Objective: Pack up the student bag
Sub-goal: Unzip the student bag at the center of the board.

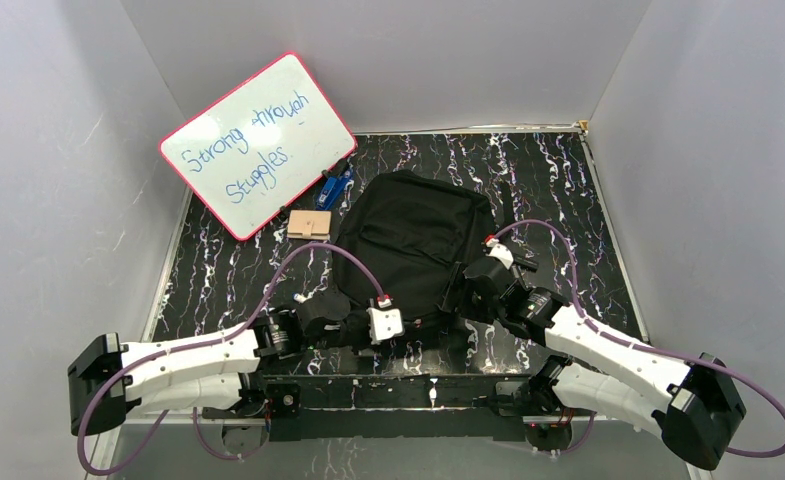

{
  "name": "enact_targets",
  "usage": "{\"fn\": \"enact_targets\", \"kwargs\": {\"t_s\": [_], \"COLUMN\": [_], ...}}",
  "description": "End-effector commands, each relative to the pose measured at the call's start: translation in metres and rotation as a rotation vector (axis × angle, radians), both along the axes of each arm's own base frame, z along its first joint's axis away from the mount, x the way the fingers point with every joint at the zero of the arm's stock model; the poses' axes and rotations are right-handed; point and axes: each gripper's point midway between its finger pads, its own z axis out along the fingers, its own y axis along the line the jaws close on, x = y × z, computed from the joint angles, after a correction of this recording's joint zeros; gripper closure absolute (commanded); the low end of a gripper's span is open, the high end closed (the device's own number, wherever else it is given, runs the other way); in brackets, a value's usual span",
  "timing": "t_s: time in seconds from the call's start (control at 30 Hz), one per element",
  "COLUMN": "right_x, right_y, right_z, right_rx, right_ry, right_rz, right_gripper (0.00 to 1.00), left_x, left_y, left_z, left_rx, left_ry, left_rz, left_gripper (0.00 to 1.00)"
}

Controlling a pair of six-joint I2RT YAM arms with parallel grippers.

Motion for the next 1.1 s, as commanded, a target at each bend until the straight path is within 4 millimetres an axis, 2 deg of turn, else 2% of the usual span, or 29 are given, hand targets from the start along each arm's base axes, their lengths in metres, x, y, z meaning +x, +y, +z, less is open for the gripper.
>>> {"fn": "enact_targets", "kwargs": {"t_s": [0.0,0.2,0.53,0.8,1.07], "right_x": [0.004,0.003,0.003,0.002,0.001], "right_y": [0.004,0.003,0.001,0.001,-0.001], "right_z": [0.003,-0.001,-0.005,-0.005,-0.006], "right_rx": [0.029,0.019,0.019,0.022,0.023], "right_ry": [-0.017,-0.012,-0.010,-0.010,-0.010], "right_rz": [-0.001,-0.003,-0.007,-0.004,-0.007], "right_gripper": [0.23,0.23,0.23,0.23,0.23], "left_x": [-0.005,-0.007,-0.018,-0.028,-0.042], "left_y": [-0.018,-0.021,-0.020,-0.032,-0.042], "left_z": [0.041,0.046,0.034,0.043,0.043], "left_rx": [-0.117,-0.105,0.077,0.052,0.048], "left_ry": [0.015,0.044,0.228,0.353,0.447], "left_rz": [-0.029,-0.030,-0.001,0.014,-0.036], "left_gripper": [1.00,1.00,1.00,1.00,1.00]}}
